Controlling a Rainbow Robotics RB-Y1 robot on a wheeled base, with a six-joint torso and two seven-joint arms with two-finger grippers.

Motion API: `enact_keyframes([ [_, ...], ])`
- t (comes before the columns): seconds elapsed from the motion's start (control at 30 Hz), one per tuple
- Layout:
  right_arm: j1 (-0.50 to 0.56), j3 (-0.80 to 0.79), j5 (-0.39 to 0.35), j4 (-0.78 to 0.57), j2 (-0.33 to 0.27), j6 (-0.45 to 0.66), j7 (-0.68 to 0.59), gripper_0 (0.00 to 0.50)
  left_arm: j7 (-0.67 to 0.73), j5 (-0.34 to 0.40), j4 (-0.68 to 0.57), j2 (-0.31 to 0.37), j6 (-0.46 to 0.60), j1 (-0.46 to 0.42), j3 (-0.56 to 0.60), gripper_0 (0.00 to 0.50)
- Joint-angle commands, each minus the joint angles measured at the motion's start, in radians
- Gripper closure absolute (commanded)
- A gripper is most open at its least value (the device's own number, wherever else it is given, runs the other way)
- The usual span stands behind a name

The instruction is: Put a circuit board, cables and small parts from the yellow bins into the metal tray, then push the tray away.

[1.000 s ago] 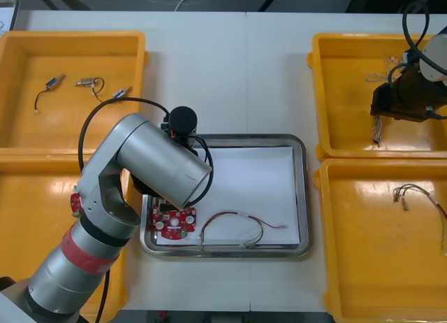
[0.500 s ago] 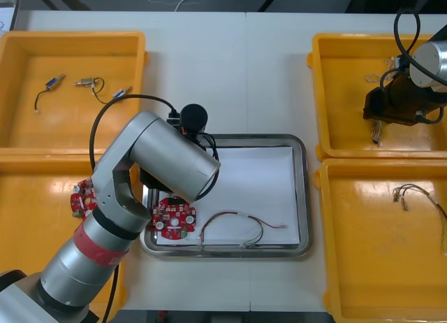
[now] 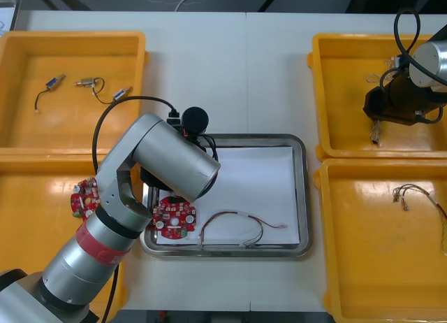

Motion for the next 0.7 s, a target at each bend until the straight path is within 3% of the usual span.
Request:
enact_keyframes([
  [0.03,-0.009,-0.024,0.005,0.013,0.010,-0.007,0.063,0.500,0.047,-0.012,-0.005,-0.030,0.001,-0.033,-0.002,0.211],
  [0.1,-0.011,-0.024,0.004,0.007,0.001,-0.007,0.071,0.500,0.045,-0.012,-0.009,-0.028,0.002,-0.033,0.000,0.056],
  [0.17,-0.011,-0.022,0.002,-0.007,-0.008,0.002,0.075,0.500,0.044,-0.012,-0.014,-0.028,0.010,-0.033,-0.002,0.002],
  [0.7,-0.014,-0.154,-0.029,-0.247,-0.097,0.280,0.123,0.500,0.027,0.079,-0.220,0.009,0.205,-0.031,0.009,0.000],
])
